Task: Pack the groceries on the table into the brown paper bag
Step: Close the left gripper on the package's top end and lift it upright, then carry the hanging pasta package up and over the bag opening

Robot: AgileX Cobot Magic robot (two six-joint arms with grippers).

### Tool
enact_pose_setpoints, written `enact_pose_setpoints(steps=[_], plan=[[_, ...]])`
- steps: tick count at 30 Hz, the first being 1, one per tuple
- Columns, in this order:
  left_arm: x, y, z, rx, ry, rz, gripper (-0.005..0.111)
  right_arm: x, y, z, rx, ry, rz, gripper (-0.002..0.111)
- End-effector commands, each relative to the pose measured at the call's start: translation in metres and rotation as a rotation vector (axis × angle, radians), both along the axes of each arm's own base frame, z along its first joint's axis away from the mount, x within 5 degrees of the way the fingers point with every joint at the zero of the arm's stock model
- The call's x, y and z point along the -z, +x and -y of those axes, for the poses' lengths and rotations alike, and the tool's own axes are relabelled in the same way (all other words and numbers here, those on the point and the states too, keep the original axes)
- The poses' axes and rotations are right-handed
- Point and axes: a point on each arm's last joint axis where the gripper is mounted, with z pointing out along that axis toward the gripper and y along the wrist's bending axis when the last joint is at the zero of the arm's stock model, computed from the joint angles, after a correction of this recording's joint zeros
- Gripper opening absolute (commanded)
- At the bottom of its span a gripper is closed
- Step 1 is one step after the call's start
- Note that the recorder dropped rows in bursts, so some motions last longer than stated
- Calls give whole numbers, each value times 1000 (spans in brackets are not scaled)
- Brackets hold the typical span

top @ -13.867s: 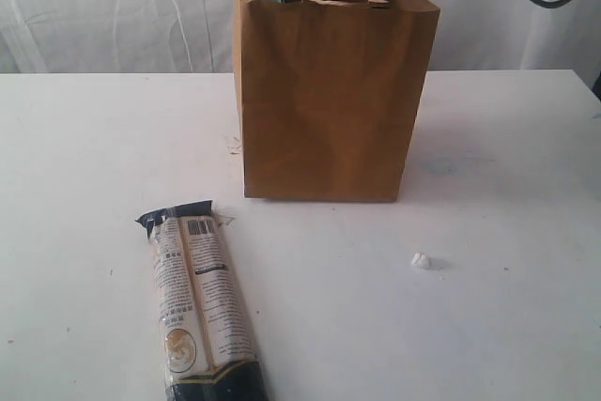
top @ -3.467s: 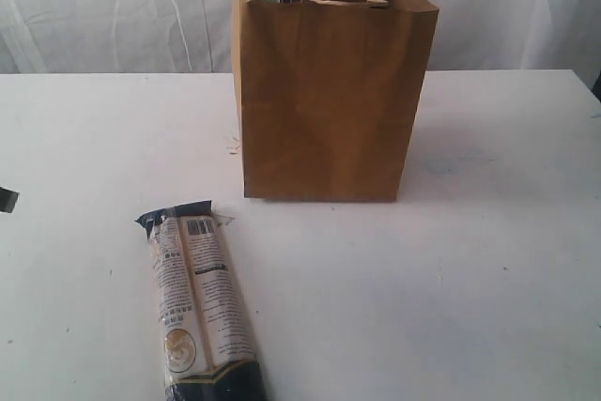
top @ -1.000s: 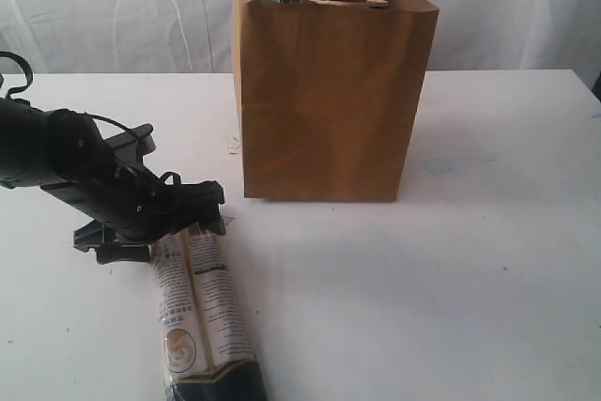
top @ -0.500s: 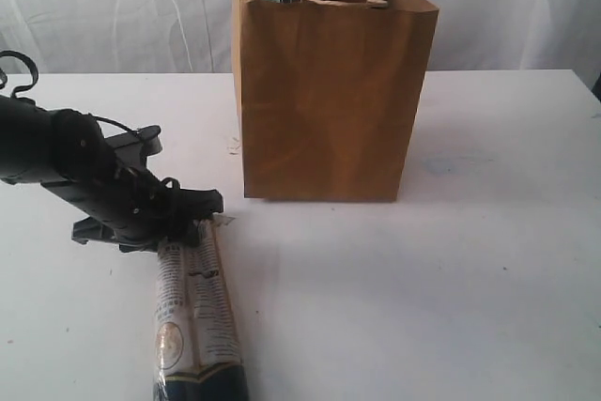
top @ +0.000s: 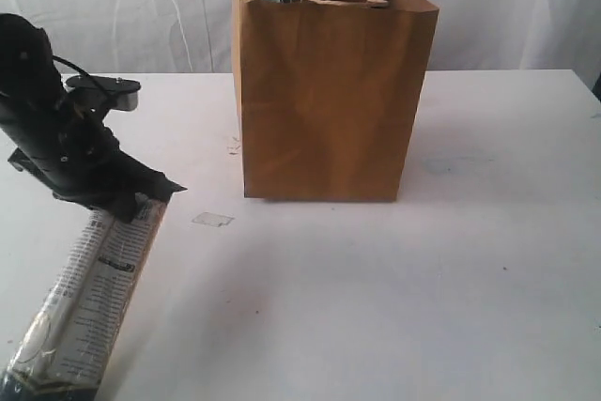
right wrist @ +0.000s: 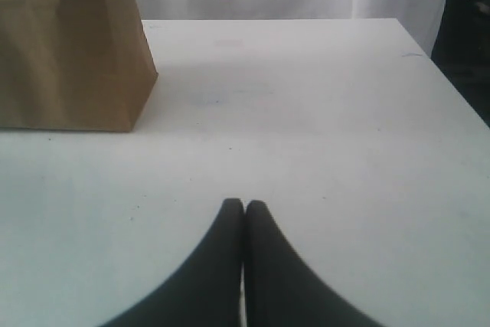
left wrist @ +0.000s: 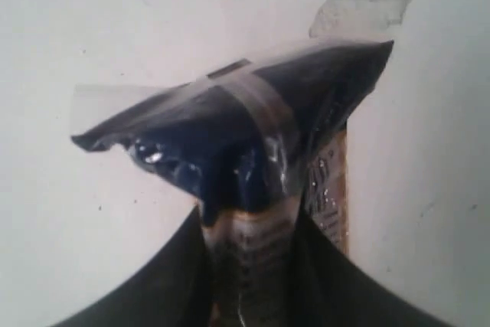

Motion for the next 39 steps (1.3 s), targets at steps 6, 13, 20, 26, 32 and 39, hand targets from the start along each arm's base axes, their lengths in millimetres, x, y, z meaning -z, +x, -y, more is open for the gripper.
enact_pose_setpoints(steps=[6,13,20,26,32,39], plan=[[-62,-23,-9,53,-49,194,0,1,0,0,1,-5,10,0],[-90,-39,-12,61,-109,281,0,1,0,0,1,-5,10,0],[-124,-64,-12,94,-249,380,0,1,0,0,1,-5,10,0],[-148,-85,-14,144,-315,464,0,1,0,0,1,-5,10,0],[-164,-101,-19,164,-339,521,0,1,0,0,1,-5,10,0],[-228,-129,-16,281,-514,695,0,1,0,0,1,-5,10,0]])
